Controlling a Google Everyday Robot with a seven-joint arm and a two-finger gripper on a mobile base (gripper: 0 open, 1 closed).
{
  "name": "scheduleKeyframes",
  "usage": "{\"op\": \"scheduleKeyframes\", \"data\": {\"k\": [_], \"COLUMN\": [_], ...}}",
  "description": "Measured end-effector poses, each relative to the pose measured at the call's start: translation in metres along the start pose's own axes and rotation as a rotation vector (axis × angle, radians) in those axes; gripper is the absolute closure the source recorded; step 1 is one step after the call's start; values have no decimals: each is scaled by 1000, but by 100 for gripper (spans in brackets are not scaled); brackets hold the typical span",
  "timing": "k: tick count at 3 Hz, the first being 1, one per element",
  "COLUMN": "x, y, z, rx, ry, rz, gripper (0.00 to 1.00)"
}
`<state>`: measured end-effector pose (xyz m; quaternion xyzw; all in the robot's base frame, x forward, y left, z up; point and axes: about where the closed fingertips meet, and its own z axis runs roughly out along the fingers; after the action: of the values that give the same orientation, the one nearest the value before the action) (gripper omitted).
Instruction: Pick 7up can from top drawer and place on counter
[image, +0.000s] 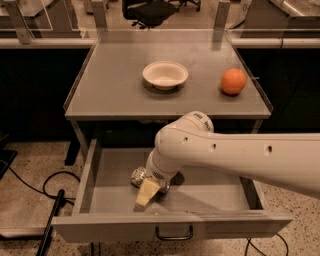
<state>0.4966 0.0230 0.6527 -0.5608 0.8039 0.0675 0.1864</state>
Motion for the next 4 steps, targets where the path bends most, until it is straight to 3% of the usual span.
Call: {"op": "scheduleKeyframes", "data": {"k": [3,4], "x": [23,23], "y": [-11,-11], "z": [40,40], "rx": [-12,-12], "ry": [60,60], "rz": [36,36], "gripper": [0,16]}}
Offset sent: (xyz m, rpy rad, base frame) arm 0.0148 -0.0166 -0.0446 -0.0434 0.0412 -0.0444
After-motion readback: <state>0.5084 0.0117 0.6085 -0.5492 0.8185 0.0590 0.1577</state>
